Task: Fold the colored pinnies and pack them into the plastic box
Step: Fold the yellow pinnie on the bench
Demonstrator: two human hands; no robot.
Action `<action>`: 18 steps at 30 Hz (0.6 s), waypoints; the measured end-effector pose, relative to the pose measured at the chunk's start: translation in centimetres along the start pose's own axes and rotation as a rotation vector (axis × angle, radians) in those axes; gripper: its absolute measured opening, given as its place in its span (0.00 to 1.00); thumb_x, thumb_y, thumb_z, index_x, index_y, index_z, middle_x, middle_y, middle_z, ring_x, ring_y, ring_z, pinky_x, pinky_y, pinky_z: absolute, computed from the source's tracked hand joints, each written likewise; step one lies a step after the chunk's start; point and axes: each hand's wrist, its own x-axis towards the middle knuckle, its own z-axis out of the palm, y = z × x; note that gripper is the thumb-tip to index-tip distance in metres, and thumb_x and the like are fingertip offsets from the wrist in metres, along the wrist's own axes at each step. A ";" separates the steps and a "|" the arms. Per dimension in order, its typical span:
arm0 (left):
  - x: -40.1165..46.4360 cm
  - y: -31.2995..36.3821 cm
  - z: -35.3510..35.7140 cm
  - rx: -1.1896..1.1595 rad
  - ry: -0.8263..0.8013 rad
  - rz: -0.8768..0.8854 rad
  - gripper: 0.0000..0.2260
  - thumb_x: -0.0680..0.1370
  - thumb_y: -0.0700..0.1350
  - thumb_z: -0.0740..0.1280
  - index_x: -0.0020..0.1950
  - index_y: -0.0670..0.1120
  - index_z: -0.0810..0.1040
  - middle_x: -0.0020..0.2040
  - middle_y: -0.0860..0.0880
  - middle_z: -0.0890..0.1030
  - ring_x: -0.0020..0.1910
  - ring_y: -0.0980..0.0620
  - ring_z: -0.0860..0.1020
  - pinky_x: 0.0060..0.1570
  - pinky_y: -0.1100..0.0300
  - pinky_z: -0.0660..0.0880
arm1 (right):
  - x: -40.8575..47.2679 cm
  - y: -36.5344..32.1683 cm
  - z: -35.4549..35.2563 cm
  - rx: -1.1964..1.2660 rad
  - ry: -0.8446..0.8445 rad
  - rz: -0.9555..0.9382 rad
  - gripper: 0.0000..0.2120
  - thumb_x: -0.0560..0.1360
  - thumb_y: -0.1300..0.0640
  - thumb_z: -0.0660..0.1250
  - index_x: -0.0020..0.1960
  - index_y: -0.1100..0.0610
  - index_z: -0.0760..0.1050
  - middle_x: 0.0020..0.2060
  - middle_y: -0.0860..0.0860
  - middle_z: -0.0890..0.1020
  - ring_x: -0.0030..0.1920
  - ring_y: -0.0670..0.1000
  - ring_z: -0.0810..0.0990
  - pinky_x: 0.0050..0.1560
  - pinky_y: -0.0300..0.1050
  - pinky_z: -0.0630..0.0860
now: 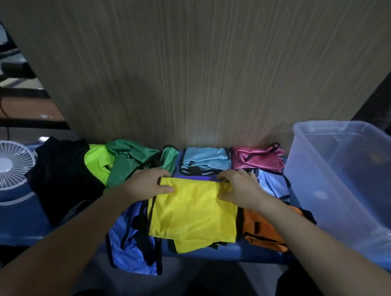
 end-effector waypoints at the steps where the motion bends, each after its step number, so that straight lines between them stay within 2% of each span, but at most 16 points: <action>1: 0.1 -0.3 -0.1 -0.015 -0.017 0.011 0.26 0.76 0.57 0.72 0.72 0.50 0.73 0.68 0.52 0.76 0.67 0.50 0.74 0.66 0.55 0.68 | 0.2 0.0 0.0 -0.002 -0.008 0.001 0.25 0.72 0.49 0.73 0.68 0.49 0.73 0.64 0.48 0.77 0.67 0.53 0.69 0.67 0.54 0.60; 4: -0.3 -0.6 -0.3 -0.029 -0.028 0.025 0.26 0.75 0.55 0.74 0.69 0.48 0.74 0.64 0.54 0.75 0.65 0.52 0.73 0.62 0.58 0.69 | 0.5 0.0 0.1 -0.001 -0.036 0.008 0.22 0.71 0.47 0.73 0.64 0.50 0.77 0.61 0.49 0.76 0.66 0.54 0.68 0.65 0.53 0.60; 6: -0.6 -0.7 -0.3 -0.043 -0.031 0.012 0.25 0.75 0.54 0.74 0.68 0.47 0.74 0.61 0.55 0.73 0.63 0.53 0.72 0.61 0.59 0.69 | 0.5 0.1 0.1 0.054 -0.032 -0.005 0.17 0.70 0.49 0.74 0.58 0.51 0.78 0.57 0.49 0.76 0.63 0.53 0.69 0.61 0.51 0.62; 8: -0.8 -0.9 -0.3 -0.061 -0.028 0.011 0.21 0.75 0.54 0.75 0.64 0.48 0.75 0.59 0.54 0.75 0.61 0.53 0.74 0.59 0.58 0.71 | 0.2 0.1 -0.1 0.172 -0.020 -0.023 0.10 0.70 0.52 0.74 0.49 0.49 0.76 0.49 0.48 0.78 0.57 0.53 0.74 0.56 0.49 0.65; 11: -1.4 -1.1 -0.2 -0.072 -0.026 0.032 0.18 0.73 0.53 0.76 0.58 0.52 0.73 0.57 0.54 0.76 0.59 0.51 0.76 0.57 0.57 0.72 | -0.4 -0.4 -0.7 0.371 -0.007 -0.074 0.10 0.70 0.58 0.74 0.43 0.50 0.72 0.40 0.50 0.80 0.44 0.52 0.79 0.46 0.52 0.74; 13: -2.3 -0.7 -0.4 -0.052 -0.022 0.054 0.23 0.72 0.53 0.77 0.63 0.52 0.72 0.60 0.54 0.75 0.61 0.53 0.75 0.59 0.57 0.72 | -0.9 -1.0 -1.4 0.474 -0.009 -0.137 0.10 0.70 0.63 0.73 0.44 0.53 0.74 0.39 0.48 0.79 0.40 0.47 0.77 0.43 0.50 0.75; 16: -3.5 0.9 -1.1 -0.083 0.046 0.199 0.34 0.71 0.55 0.78 0.74 0.53 0.68 0.69 0.58 0.70 0.68 0.59 0.68 0.67 0.61 0.65 | -1.5 -2.1 -2.3 0.566 -0.024 -0.240 0.09 0.70 0.66 0.72 0.45 0.55 0.75 0.38 0.44 0.77 0.40 0.43 0.76 0.45 0.46 0.73; 18: -4.0 2.8 -1.3 -0.165 0.028 0.259 0.34 0.72 0.53 0.78 0.75 0.53 0.68 0.69 0.59 0.71 0.67 0.61 0.68 0.65 0.65 0.65 | -2.0 -3.1 -2.9 0.592 -0.044 -0.283 0.10 0.71 0.66 0.72 0.46 0.54 0.76 0.39 0.42 0.77 0.42 0.42 0.76 0.46 0.44 0.74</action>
